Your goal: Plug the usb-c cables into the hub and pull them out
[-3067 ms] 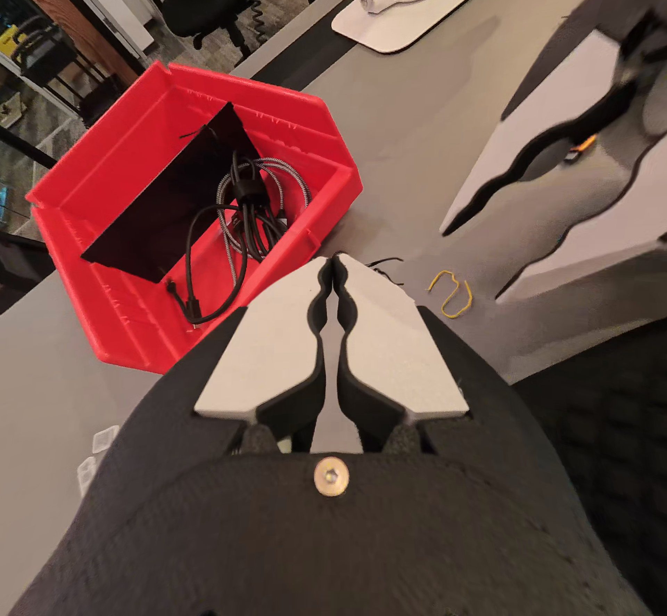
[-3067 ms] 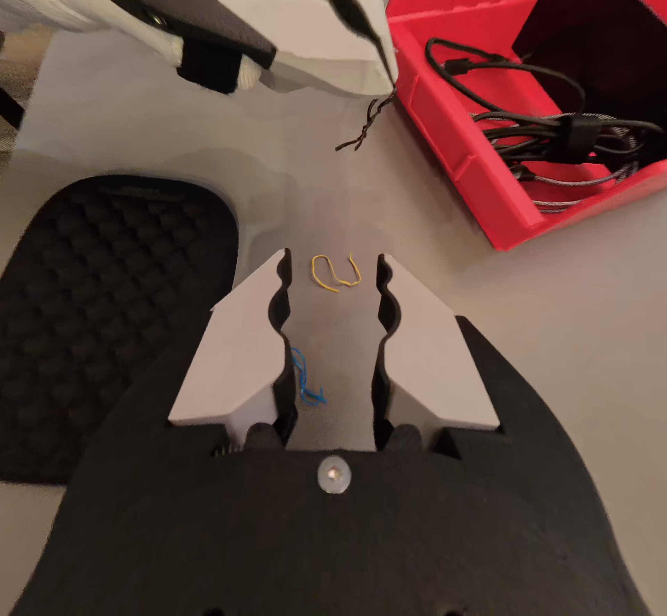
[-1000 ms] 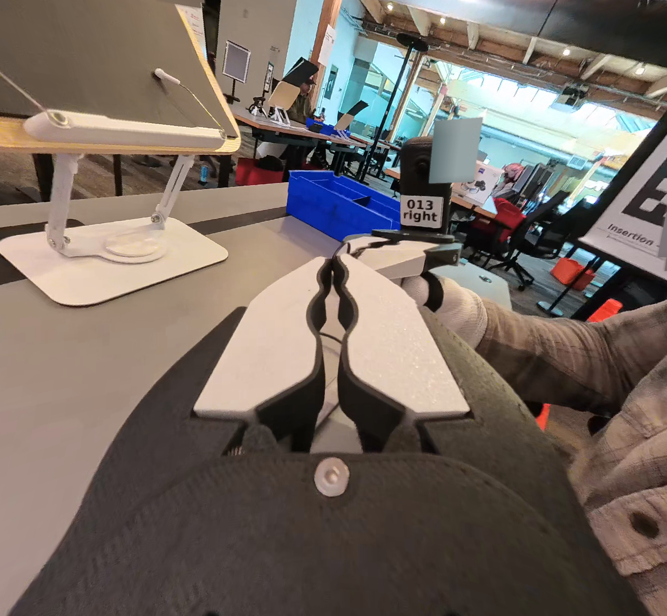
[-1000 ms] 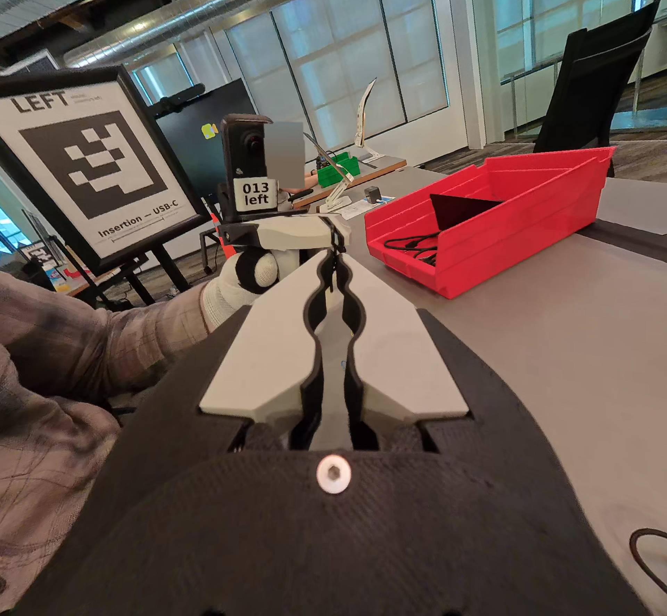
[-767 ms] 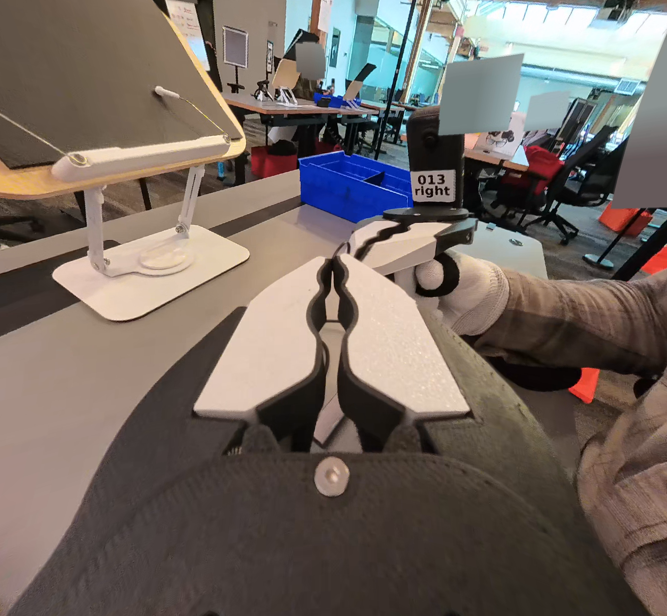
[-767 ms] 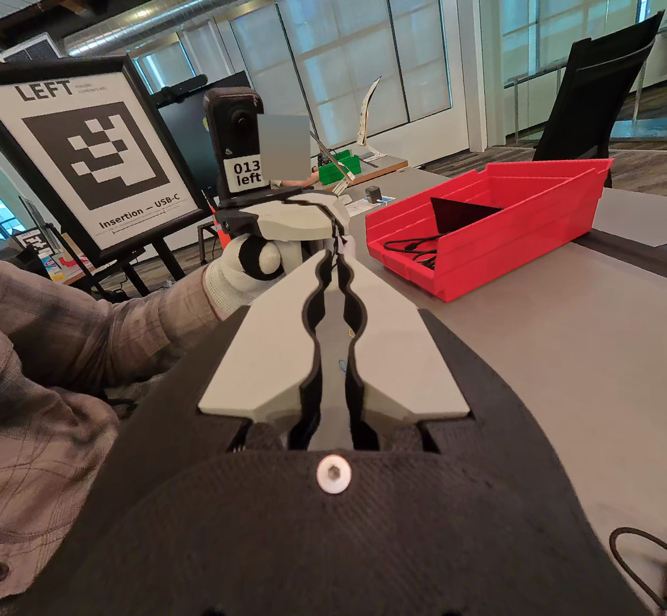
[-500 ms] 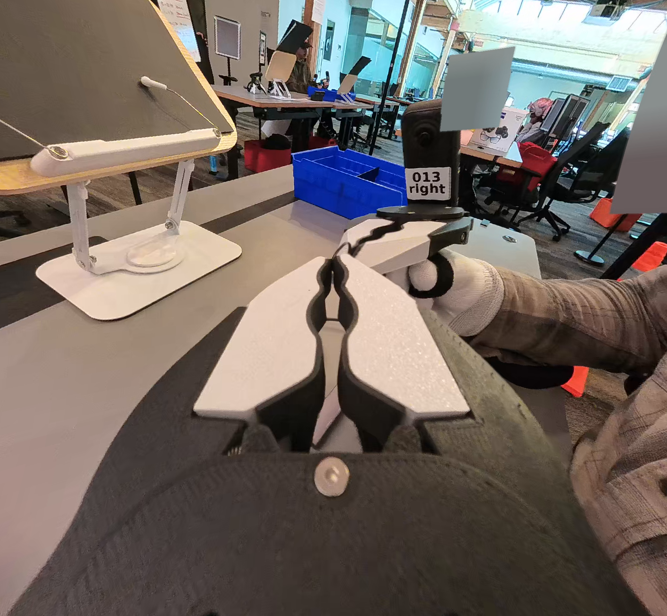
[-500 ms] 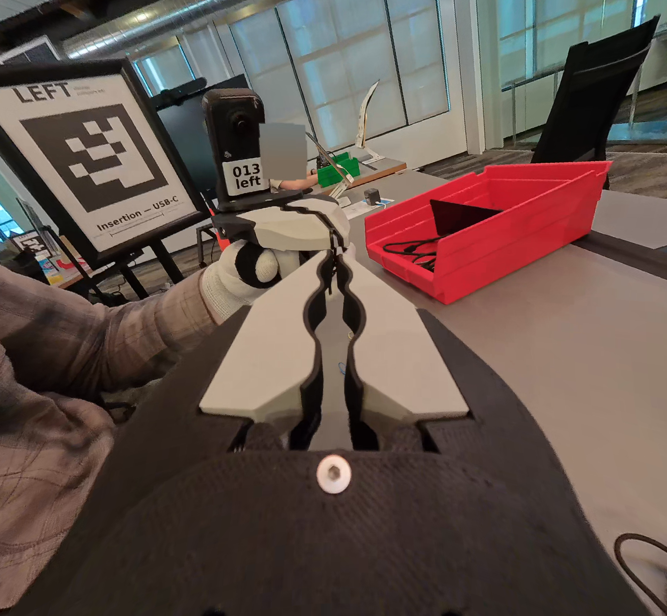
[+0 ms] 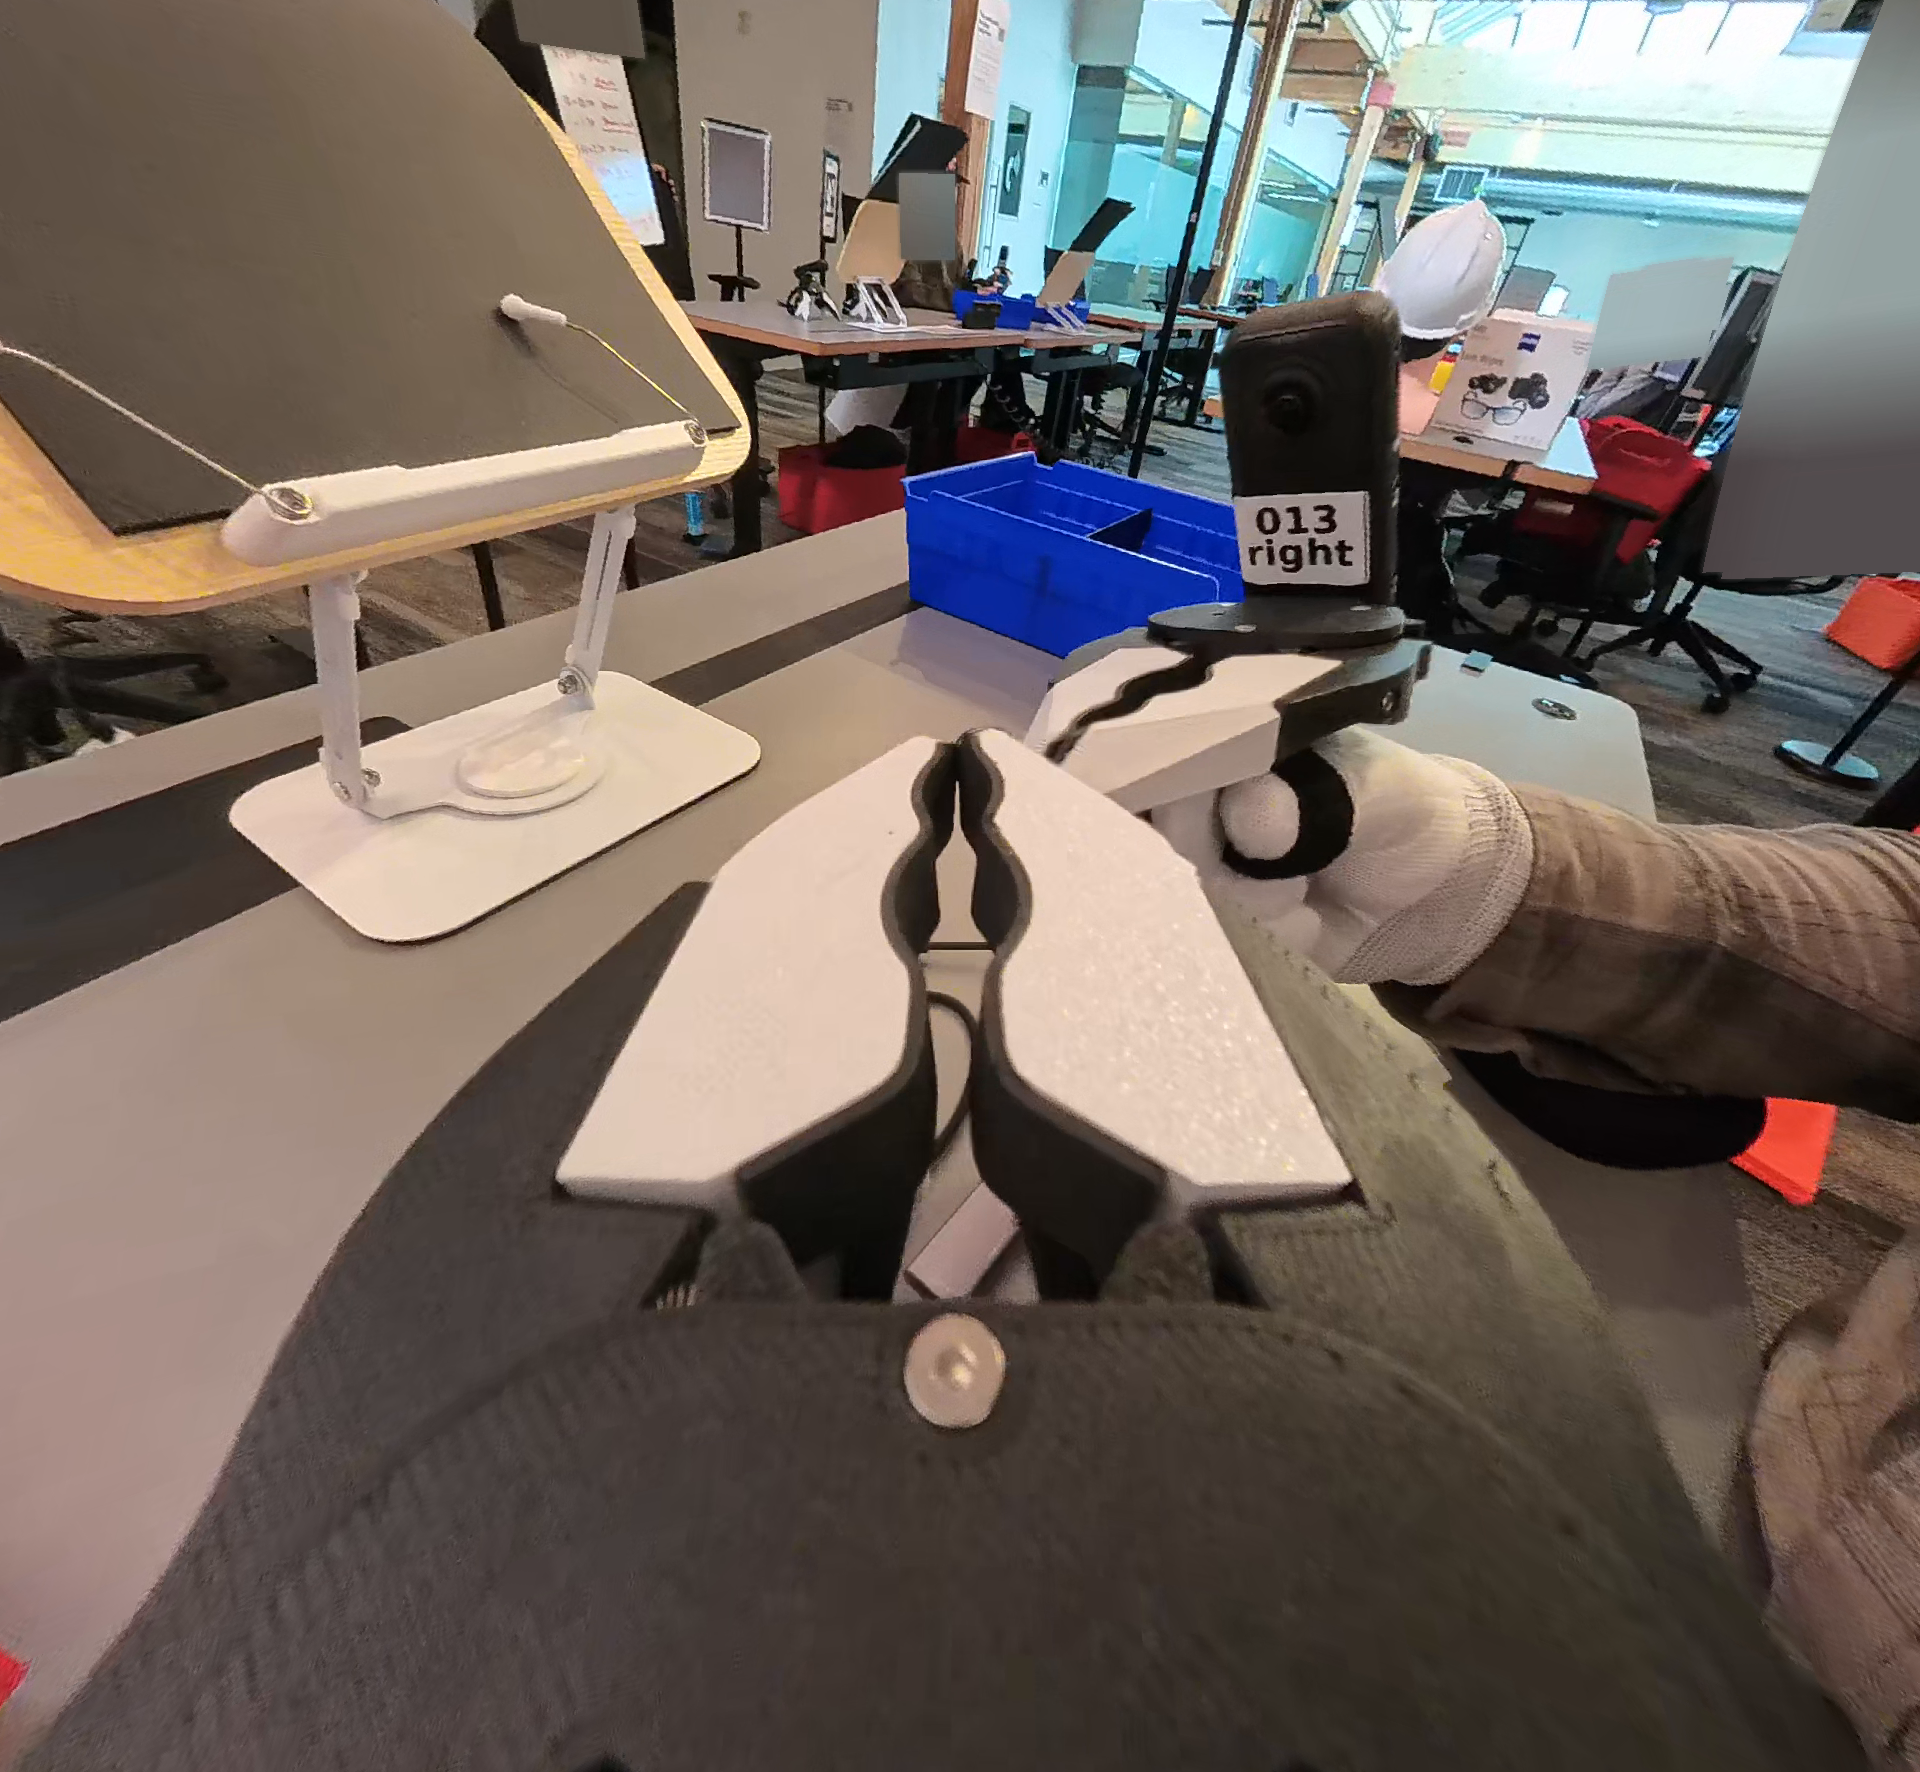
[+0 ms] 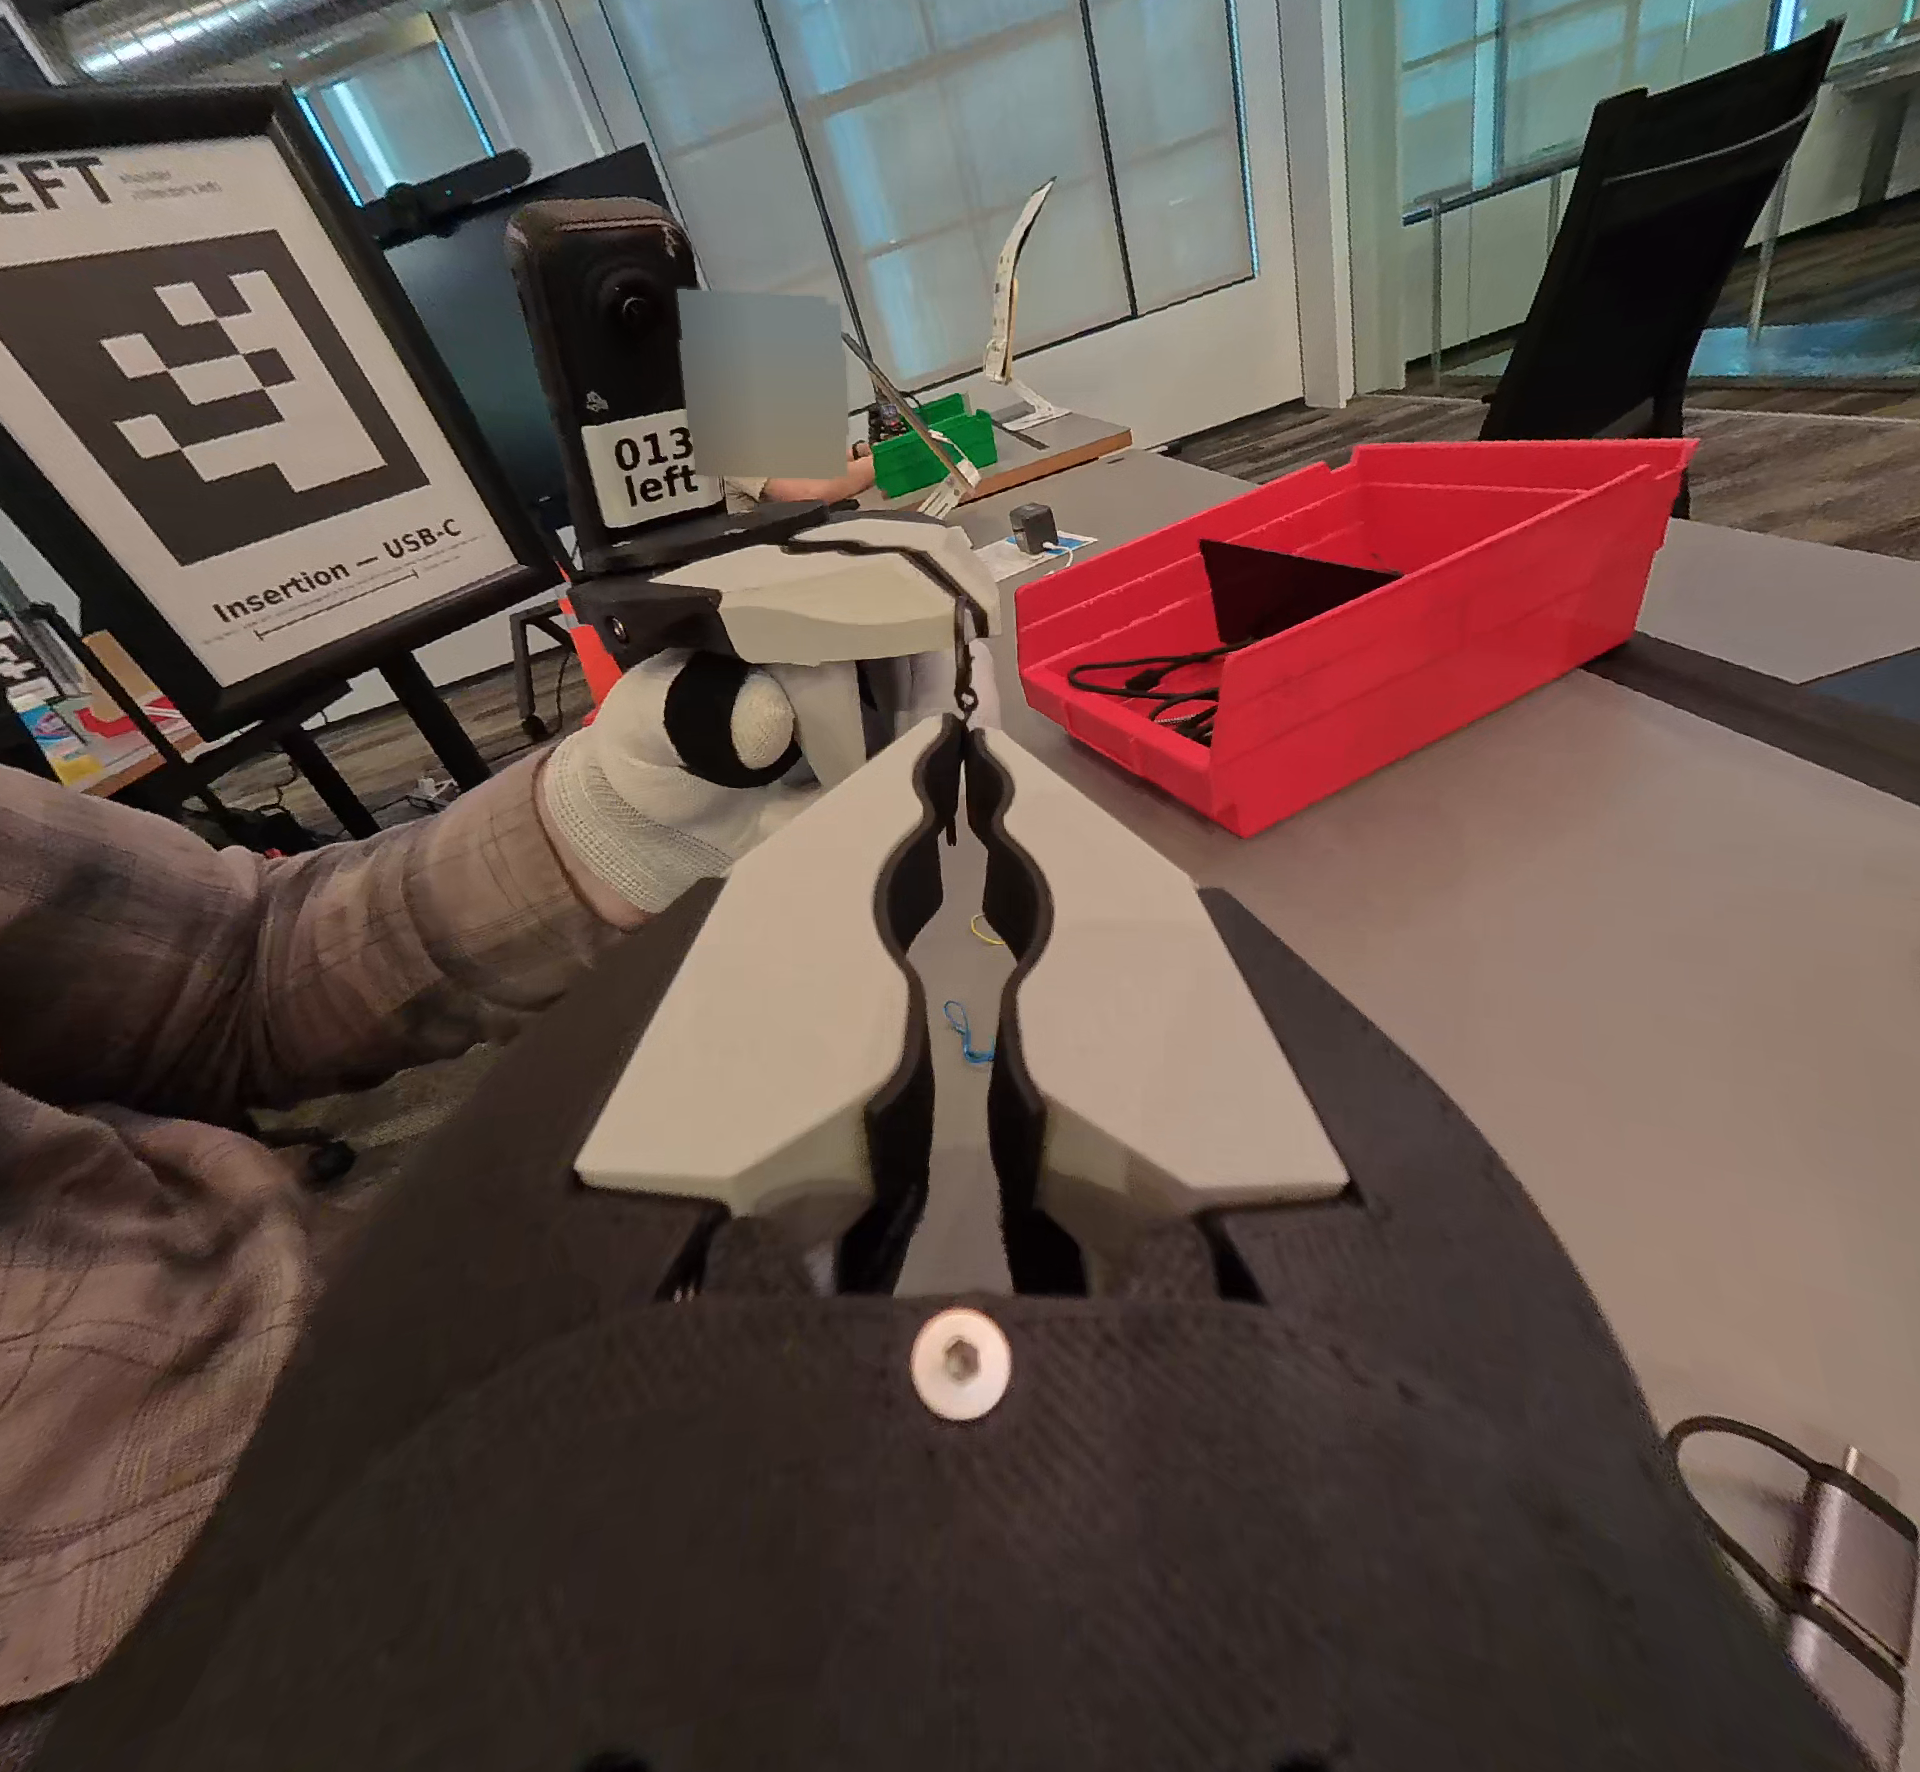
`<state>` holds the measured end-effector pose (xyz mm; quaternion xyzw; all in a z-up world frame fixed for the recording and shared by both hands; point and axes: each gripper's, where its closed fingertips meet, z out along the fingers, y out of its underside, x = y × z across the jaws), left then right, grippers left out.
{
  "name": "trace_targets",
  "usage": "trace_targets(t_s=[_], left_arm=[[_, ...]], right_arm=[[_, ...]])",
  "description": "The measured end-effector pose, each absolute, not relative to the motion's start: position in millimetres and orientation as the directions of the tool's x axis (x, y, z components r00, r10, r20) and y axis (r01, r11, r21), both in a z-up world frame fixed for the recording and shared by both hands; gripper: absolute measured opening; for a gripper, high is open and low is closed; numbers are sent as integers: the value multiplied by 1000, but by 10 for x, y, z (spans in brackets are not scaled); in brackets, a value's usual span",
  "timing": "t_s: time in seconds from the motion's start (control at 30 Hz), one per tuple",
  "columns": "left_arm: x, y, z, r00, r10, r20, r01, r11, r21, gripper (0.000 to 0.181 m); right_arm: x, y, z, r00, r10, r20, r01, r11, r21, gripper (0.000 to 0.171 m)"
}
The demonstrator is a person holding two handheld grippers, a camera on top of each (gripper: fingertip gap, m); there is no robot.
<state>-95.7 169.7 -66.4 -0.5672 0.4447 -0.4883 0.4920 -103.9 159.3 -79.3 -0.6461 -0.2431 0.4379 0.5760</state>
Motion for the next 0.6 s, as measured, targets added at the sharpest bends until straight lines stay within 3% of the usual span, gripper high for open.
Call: trace_targets(t_s=[0.07,0.2,0.4,0.43,0.6], left_arm=[[-957,1718,-677,129,-985,117,-35,-122,-992,1],[-966,1708,-711,128,-991,36,-124,-52,-991,1],[-898,1644,-729,108,-992,-64,-230,38,-973,1],[-898,1658,-723,114,-991,-74,-233,46,-971,1],[-898,1668,-691,111,-991,-80,-225,53,-973,1]], right_arm=[[-1012,1623,-795,516,806,-290,-195,-219,-956,0],[-937,1620,-797,563,797,-218,-114,-187,-976,22],[-999,1605,-703,582,813,-23,83,-88,-993,6],[-1007,1607,-698,582,813,-11,98,-83,-992,0],[-990,1636,-679,587,809,-19,90,-88,-992,0]])
